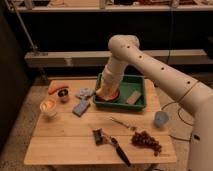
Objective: Place banana in table surface
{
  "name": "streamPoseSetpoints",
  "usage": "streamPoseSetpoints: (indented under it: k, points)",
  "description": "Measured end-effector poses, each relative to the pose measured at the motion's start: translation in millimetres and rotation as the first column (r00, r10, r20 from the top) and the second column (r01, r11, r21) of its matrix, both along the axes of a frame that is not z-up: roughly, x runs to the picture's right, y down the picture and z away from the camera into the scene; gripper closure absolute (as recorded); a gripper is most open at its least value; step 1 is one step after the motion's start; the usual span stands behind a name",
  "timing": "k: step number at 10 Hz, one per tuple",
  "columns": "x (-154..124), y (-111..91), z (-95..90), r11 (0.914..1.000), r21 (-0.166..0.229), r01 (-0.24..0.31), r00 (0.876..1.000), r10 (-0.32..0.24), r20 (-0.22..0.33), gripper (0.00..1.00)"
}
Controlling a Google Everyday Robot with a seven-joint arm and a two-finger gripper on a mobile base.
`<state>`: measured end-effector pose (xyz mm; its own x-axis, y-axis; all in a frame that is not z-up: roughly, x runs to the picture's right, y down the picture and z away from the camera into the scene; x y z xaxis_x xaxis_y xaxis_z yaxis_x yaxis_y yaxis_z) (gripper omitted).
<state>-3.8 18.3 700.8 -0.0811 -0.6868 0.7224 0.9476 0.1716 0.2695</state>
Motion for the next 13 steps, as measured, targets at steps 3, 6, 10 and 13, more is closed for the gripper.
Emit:
streamPoseSetpoints:
  k: [3, 6, 10, 13]
  points:
    - [-22, 14, -12.6, 0.9992, -0.016, 0.038, 0.997, -0.037, 0.071, 1.0]
    - [-20, 13, -12.4, 0.9992, -0.016, 0.036, 0.997, -0.034, 0.069, 1.0]
    - [-22, 13, -13.6, 0.9988, -0.001, 0.049, 0.996, -0.049, 0.068, 1.0]
    - [-57, 17, -27.6, 0.9952, 0.027, 0.094, 0.992, -0.096, 0.085, 1.0]
